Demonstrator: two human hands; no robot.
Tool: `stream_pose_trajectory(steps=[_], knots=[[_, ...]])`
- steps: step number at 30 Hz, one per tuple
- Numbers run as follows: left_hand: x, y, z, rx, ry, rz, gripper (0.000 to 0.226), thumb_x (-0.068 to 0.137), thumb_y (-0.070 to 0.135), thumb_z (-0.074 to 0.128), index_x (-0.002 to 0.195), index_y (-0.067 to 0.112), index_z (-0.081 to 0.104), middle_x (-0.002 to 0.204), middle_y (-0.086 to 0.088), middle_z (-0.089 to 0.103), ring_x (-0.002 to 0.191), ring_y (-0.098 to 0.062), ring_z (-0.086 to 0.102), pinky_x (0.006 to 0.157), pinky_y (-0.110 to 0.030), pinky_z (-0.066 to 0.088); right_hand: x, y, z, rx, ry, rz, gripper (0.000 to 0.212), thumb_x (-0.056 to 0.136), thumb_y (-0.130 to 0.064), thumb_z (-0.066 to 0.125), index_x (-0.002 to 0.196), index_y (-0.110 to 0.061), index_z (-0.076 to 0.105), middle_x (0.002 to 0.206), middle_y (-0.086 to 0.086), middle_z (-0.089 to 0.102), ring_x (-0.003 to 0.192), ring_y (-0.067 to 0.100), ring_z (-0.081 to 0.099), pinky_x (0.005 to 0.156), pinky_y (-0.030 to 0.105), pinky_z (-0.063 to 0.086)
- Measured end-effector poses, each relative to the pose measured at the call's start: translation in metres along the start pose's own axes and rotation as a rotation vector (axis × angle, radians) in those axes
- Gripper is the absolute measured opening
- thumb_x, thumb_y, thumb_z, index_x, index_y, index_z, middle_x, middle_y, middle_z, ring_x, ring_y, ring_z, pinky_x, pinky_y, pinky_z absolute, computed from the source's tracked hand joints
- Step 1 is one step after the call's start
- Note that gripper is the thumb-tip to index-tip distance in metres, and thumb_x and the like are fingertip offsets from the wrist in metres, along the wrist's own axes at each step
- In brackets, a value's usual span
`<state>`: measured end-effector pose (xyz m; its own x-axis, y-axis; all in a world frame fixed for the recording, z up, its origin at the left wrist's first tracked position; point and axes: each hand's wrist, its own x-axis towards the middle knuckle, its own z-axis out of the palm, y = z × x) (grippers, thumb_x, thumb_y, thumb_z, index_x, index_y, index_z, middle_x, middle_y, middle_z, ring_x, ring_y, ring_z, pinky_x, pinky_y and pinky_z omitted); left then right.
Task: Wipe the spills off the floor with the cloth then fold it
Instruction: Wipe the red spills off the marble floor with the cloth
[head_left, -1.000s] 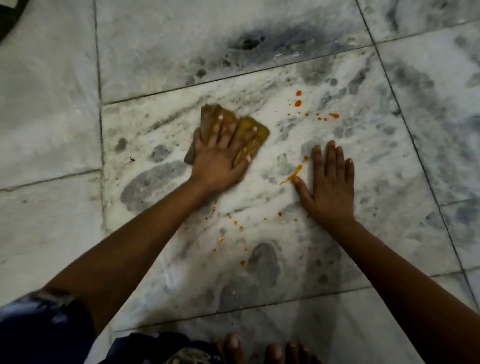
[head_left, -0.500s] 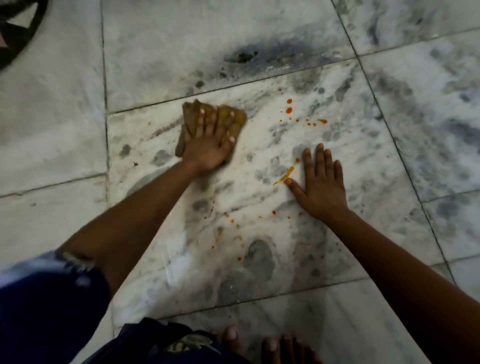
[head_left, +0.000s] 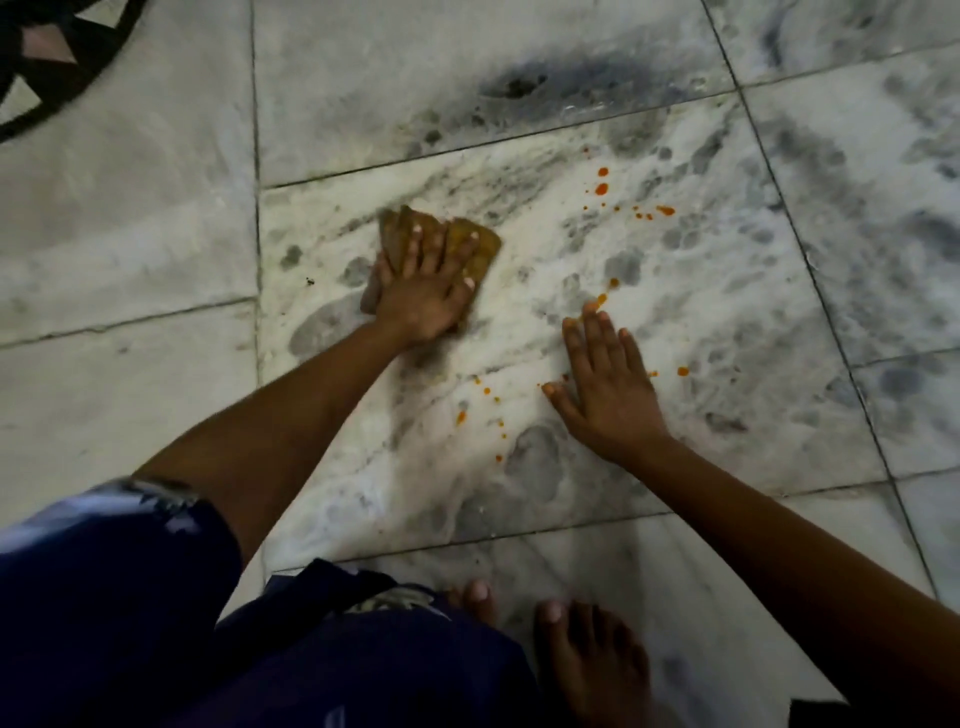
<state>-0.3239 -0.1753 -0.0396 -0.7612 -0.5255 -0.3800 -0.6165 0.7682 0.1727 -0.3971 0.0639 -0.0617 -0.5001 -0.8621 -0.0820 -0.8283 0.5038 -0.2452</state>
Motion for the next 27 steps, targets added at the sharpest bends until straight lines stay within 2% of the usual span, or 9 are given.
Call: stream_pose_trajectory(steps=[2, 5, 9, 12, 14, 17, 21, 23, 27], knots=[[-0.044, 0.011, 0.027, 0.076, 0.048, 0.138, 0.063, 0.087, 0.059, 0.003, 0.146, 0.040, -0.003, 0.159, 0.000, -0.005, 0.145, -0.026, -0.009, 0.111, -0.058, -0.005, -0.006, -0.006, 0.003, -0.021, -0.018, -0.055, 0.070, 0.090, -0.049, 0.030, 0.142, -0.001, 0.033, 0.148, 0.024, 0.030, 0.137, 0.037, 0.029, 0.112, 0.042, 0.009], [-0.099, -0.004, 0.052, 0.115, 0.086, 0.284, 0.066, 0.083, 0.068, 0.013, 0.144, 0.044, 0.002, 0.159, 0.002, 0.004, 0.145, -0.027, 0.001, 0.110, -0.060, 0.000, -0.013, -0.005, 0.007, -0.040, -0.060, -0.093, 0.071, 0.093, -0.053, 0.025, 0.143, -0.004, 0.033, 0.149, 0.022, 0.029, 0.138, 0.035, 0.029, 0.112, 0.041, 0.009], [-0.089, -0.046, 0.037, 0.014, 0.121, 0.026, 0.069, 0.080, 0.067, 0.016, 0.144, 0.044, 0.004, 0.159, 0.005, 0.000, 0.145, -0.027, -0.003, 0.107, -0.064, 0.001, -0.011, 0.002, 0.006, -0.047, -0.086, -0.114, 0.075, 0.093, -0.058, 0.012, 0.145, -0.007, 0.030, 0.151, 0.020, 0.028, 0.139, 0.034, 0.027, 0.111, 0.039, 0.006], [-0.043, -0.040, 0.013, -0.072, 0.083, -0.159, 0.061, 0.092, 0.060, 0.025, 0.146, 0.045, 0.002, 0.158, 0.005, -0.011, 0.144, -0.028, -0.014, 0.107, -0.066, -0.004, -0.012, 0.000, 0.006, -0.031, -0.098, -0.105, 0.076, 0.093, -0.059, 0.013, 0.146, -0.007, 0.028, 0.152, 0.019, 0.024, 0.140, 0.033, 0.023, 0.111, 0.038, 0.003], [-0.026, -0.017, 0.008, -0.078, 0.062, -0.166, 0.058, 0.096, 0.052, 0.027, 0.146, 0.044, -0.001, 0.158, 0.002, -0.012, 0.144, -0.029, -0.015, 0.107, -0.067, -0.005, -0.012, -0.001, 0.006, -0.026, -0.106, -0.102, 0.075, 0.092, -0.059, 0.015, 0.146, -0.007, 0.026, 0.152, 0.019, 0.023, 0.141, 0.033, 0.021, 0.111, 0.039, 0.003], [-0.053, 0.023, 0.034, 0.029, 0.065, -0.015, 0.057, 0.095, 0.053, 0.021, 0.146, 0.043, -0.001, 0.159, -0.001, -0.007, 0.144, -0.030, -0.011, 0.107, -0.066, -0.004, -0.011, 0.000, 0.005, -0.056, -0.110, -0.109, 0.076, 0.093, -0.059, 0.011, 0.144, -0.006, 0.030, 0.151, 0.020, 0.027, 0.139, 0.034, 0.028, 0.110, 0.040, 0.008], [-0.137, 0.024, 0.077, 0.093, 0.141, 0.206, 0.058, 0.090, 0.052, 0.023, 0.146, 0.041, 0.016, 0.157, -0.003, 0.016, 0.143, -0.032, 0.011, 0.108, -0.061, -0.001, -0.011, 0.002, 0.007, -0.053, -0.106, -0.113, 0.076, 0.093, -0.060, 0.012, 0.145, -0.008, 0.028, 0.152, 0.018, 0.025, 0.140, 0.031, 0.024, 0.112, 0.040, 0.007], [-0.144, -0.002, 0.075, 0.090, 0.135, 0.174, 0.059, 0.088, 0.053, 0.022, 0.145, 0.041, 0.013, 0.156, -0.002, 0.019, 0.143, -0.033, 0.013, 0.108, -0.055, -0.003, -0.012, 0.003, 0.007, -0.047, -0.096, -0.118, 0.075, 0.093, -0.060, 0.013, 0.147, -0.009, 0.025, 0.153, 0.017, 0.022, 0.141, 0.029, 0.020, 0.112, 0.039, 0.005], [-0.087, -0.039, 0.037, -0.025, 0.104, -0.105, 0.057, 0.092, 0.056, 0.016, 0.145, 0.042, 0.002, 0.159, 0.002, -0.005, 0.145, -0.028, -0.010, 0.109, -0.059, -0.008, -0.012, 0.004, 0.009, -0.021, -0.089, -0.117, 0.074, 0.093, -0.059, 0.015, 0.147, -0.009, 0.023, 0.154, 0.017, 0.018, 0.142, 0.028, 0.017, 0.113, 0.038, 0.003]])
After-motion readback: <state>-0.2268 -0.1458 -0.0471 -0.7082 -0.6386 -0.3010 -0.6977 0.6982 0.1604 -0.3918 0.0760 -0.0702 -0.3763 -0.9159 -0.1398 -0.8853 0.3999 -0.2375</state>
